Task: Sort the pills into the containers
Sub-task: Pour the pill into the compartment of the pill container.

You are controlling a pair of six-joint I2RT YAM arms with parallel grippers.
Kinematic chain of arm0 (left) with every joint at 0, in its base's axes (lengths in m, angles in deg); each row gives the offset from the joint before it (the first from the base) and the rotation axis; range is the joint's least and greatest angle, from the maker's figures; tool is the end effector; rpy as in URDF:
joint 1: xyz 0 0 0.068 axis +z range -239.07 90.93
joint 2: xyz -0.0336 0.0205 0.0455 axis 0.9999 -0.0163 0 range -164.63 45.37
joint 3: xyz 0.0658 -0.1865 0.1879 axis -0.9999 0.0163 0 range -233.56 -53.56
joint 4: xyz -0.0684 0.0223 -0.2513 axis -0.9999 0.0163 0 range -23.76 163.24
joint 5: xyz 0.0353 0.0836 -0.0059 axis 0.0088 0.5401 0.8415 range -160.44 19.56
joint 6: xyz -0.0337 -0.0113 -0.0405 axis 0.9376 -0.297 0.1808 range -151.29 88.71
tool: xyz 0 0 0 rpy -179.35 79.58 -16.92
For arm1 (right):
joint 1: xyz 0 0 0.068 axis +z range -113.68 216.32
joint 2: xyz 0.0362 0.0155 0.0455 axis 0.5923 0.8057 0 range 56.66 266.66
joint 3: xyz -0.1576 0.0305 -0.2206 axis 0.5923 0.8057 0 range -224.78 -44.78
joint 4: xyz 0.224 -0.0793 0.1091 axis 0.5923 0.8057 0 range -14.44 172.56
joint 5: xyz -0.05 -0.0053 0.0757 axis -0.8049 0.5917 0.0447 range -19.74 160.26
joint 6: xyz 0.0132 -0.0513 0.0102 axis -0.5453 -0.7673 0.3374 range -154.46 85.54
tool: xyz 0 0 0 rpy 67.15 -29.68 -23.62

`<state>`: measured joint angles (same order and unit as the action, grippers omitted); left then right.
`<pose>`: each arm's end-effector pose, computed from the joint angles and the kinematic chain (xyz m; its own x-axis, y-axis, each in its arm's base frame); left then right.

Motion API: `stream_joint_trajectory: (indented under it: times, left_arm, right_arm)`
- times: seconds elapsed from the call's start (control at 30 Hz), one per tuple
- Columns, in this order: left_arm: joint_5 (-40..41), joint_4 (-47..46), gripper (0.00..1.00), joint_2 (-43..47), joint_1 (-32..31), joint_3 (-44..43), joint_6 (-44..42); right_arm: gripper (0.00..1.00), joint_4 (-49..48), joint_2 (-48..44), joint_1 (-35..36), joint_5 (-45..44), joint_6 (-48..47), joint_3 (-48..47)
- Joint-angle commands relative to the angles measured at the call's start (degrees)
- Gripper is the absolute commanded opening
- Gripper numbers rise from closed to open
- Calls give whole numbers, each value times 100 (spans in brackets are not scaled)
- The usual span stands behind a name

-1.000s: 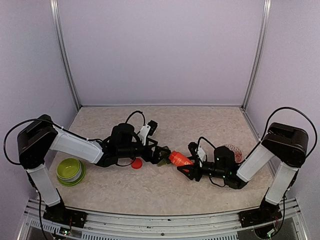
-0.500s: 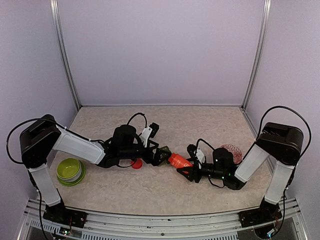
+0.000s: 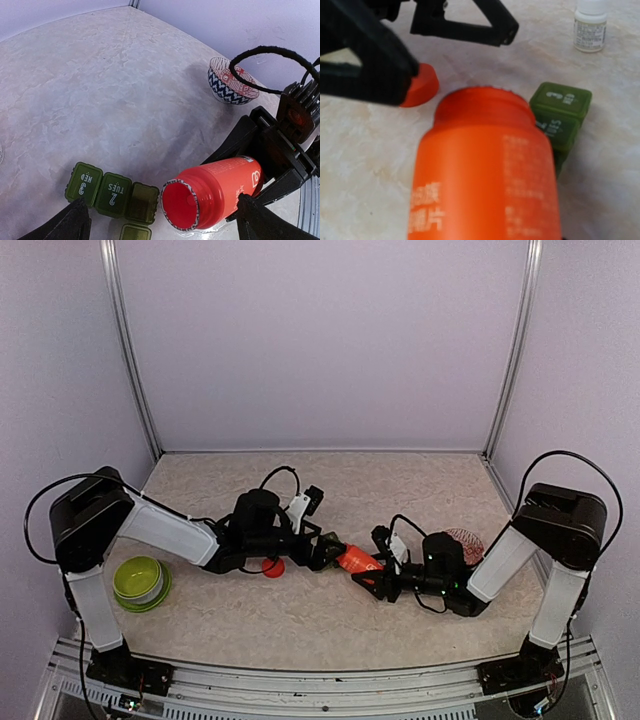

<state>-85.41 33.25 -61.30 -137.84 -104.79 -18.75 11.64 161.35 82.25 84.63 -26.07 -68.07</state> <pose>0.2462 -0.2951 0.1572 -0.4376 0.1812 -0.8807 0.8082 0.5086 -0.2969 0.1927 0.2118 0.1030 -0.3322 -0.1400 -0.9328 -0.8210 0.5298 0.2129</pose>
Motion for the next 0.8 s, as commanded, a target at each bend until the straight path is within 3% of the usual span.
stream_joint_trajectory:
  times: [0.0, 0.77]
  left_arm:
    - [48, 70, 99, -149, 26, -262, -96]
    - [321, 459, 99, -510, 50, -533, -157]
  right_arm:
    - [0, 64, -111, -58, -62, -72, -140]
    - [0, 631, -465, -63, -182, -108, -158]
